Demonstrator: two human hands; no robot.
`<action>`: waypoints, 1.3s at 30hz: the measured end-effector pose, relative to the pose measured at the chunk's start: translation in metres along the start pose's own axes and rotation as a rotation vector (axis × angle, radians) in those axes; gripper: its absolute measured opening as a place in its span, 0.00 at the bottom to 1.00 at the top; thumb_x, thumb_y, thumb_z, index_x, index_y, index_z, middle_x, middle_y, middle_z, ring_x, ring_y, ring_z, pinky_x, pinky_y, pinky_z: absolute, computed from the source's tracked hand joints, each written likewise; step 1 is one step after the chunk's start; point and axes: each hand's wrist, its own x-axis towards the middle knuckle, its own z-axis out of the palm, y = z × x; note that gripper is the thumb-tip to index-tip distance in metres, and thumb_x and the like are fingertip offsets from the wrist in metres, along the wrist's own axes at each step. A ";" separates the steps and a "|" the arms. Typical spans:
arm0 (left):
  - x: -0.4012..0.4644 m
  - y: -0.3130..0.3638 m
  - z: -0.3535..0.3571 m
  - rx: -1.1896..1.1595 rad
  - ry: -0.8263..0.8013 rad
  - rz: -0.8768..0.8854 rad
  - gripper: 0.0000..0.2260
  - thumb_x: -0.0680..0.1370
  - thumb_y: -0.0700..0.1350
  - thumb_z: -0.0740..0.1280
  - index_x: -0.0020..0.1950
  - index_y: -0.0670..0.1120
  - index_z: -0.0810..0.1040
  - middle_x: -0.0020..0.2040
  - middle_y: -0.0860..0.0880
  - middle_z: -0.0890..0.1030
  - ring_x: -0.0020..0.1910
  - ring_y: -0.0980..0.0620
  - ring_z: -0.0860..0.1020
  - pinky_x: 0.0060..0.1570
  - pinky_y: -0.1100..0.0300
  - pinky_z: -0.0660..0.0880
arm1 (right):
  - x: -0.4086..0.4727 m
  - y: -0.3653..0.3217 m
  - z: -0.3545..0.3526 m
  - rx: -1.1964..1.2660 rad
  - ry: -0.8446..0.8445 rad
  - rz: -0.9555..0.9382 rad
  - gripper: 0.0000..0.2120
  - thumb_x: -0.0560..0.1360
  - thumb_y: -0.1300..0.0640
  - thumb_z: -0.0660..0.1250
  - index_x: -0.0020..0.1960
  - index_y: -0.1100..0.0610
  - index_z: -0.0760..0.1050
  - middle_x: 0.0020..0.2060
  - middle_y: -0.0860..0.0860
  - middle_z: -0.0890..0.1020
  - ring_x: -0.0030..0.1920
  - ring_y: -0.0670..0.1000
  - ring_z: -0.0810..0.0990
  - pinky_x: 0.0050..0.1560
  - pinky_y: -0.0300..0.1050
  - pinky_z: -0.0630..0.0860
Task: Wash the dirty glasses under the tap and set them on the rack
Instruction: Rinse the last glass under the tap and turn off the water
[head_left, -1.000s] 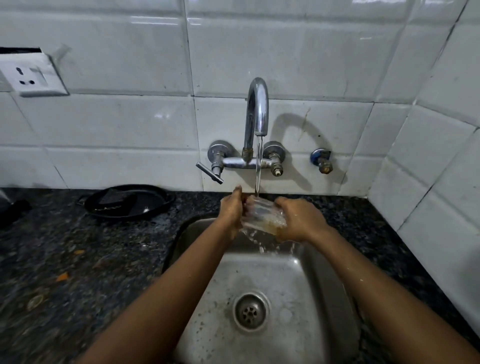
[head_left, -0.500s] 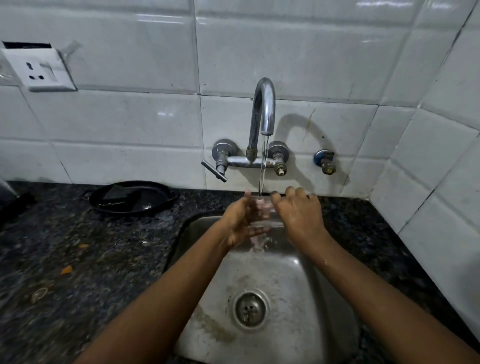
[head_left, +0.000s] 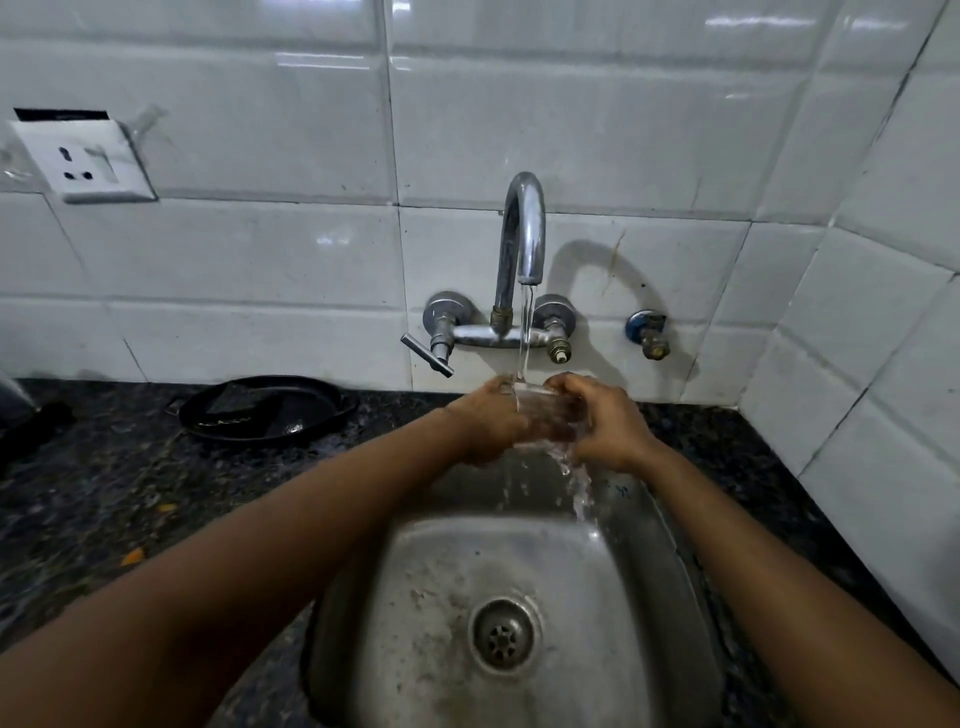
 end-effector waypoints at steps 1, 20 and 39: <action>-0.002 0.006 -0.003 -0.312 -0.137 -0.119 0.27 0.73 0.32 0.63 0.70 0.46 0.66 0.66 0.47 0.71 0.68 0.48 0.66 0.68 0.53 0.62 | 0.001 0.000 0.000 -0.009 0.015 -0.011 0.37 0.56 0.68 0.77 0.62 0.53 0.71 0.54 0.51 0.77 0.53 0.52 0.76 0.49 0.46 0.78; 0.030 0.022 0.006 -1.378 0.825 -0.818 0.19 0.74 0.54 0.67 0.27 0.46 0.70 0.27 0.48 0.72 0.28 0.51 0.70 0.32 0.59 0.69 | -0.035 -0.042 0.051 -0.713 0.286 0.133 0.44 0.56 0.48 0.78 0.65 0.63 0.65 0.46 0.59 0.79 0.43 0.57 0.80 0.40 0.47 0.76; 0.023 0.024 0.000 -1.180 0.805 -0.670 0.19 0.72 0.49 0.70 0.24 0.46 0.70 0.21 0.50 0.70 0.21 0.53 0.67 0.26 0.63 0.66 | -0.035 -0.033 0.032 0.197 -0.013 0.306 0.27 0.64 0.56 0.75 0.58 0.61 0.68 0.46 0.57 0.81 0.44 0.55 0.81 0.43 0.48 0.77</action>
